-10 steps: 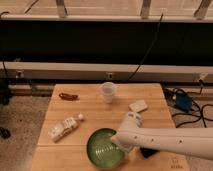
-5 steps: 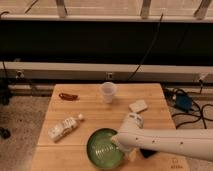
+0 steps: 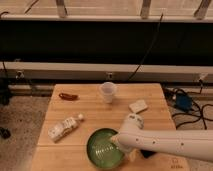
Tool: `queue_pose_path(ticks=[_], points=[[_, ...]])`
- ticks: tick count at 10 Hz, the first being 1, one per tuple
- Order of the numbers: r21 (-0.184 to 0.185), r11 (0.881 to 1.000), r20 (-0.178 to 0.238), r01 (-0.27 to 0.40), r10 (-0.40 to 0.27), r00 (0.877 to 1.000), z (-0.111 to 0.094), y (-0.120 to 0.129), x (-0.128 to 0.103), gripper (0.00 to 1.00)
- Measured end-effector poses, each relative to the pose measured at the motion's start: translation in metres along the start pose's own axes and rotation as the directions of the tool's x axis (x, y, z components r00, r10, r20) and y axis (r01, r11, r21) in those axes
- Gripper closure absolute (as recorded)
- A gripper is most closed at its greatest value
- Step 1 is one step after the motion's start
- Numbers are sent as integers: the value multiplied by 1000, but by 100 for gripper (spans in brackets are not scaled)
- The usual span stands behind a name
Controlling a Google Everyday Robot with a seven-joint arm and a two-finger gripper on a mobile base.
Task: Pick up the ceramic bowl
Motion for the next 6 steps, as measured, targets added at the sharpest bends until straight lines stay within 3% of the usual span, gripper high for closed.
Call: queue_pose_path(ticks=[6], points=[[17, 1000, -3, 7, -7, 1000, 1, 0, -1, 20]])
